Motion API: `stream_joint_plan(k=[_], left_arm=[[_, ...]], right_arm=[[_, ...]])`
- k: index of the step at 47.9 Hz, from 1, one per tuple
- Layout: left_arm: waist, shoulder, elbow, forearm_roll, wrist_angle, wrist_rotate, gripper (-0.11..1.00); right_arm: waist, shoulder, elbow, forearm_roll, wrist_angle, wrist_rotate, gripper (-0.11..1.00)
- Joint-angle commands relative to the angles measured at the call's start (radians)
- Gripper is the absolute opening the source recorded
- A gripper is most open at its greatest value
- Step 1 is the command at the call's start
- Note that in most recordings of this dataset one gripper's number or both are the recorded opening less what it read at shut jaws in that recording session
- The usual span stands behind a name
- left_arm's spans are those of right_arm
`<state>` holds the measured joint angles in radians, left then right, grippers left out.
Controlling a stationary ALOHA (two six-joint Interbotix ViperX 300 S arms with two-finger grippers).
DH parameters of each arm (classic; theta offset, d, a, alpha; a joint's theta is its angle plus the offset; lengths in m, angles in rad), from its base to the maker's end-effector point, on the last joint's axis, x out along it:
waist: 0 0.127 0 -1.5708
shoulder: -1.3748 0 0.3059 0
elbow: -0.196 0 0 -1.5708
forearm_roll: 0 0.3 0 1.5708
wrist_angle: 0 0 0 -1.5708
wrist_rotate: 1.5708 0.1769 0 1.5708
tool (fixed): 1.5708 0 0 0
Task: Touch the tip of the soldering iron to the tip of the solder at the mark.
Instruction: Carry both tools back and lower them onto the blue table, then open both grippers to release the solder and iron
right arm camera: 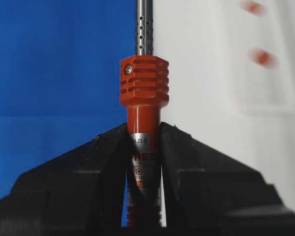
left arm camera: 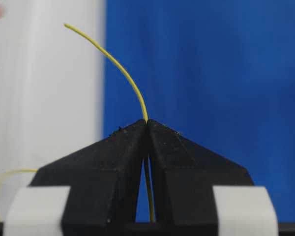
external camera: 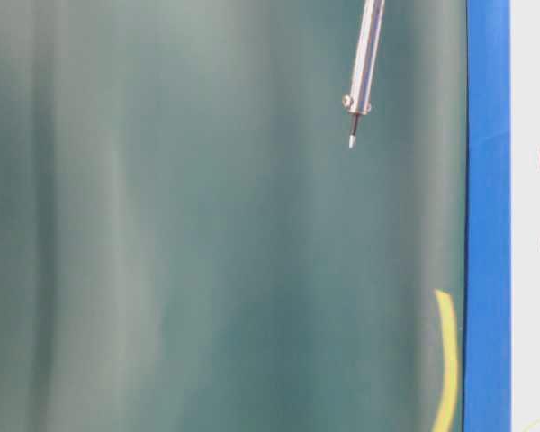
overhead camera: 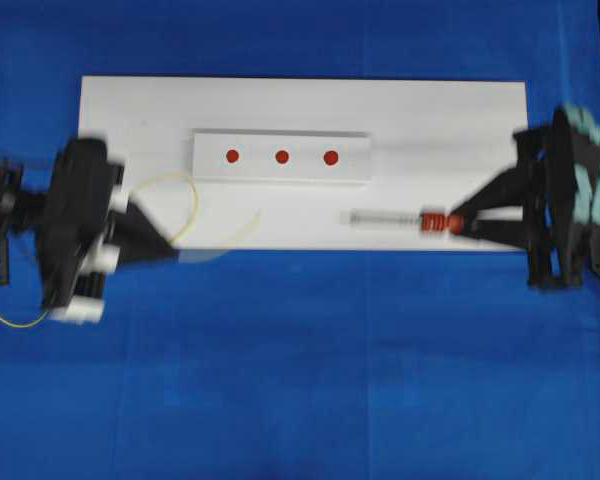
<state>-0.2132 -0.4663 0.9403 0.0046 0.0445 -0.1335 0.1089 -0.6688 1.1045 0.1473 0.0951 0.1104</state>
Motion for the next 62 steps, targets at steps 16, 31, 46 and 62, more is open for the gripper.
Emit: stream_joint_plan(k=[16, 31, 46, 62], left_arm=[[-0.249, 0.179, 0.106, -0.002, -0.407, -0.132, 0.02], [-0.272, 0.451, 0.069, -0.003, -0.465, -0.133, 0.02], [-0.268, 0.488, 0.075, -0.003, -0.491, -0.117, 0.02], [-0.255, 0.426, 0.067, -0.002, -0.442, -0.115, 0.57]], right_arm=[[0.239, 0.399, -0.094, 0.086, -0.273, 0.002, 0.06], [0.302, 0.670, -0.156, 0.167, -0.391, 0.002, 0.06], [0.336, 0.776, -0.215, 0.183, -0.407, 0.002, 0.06], [0.336, 0.750, -0.213, 0.201, -0.400, 0.000, 0.22]])
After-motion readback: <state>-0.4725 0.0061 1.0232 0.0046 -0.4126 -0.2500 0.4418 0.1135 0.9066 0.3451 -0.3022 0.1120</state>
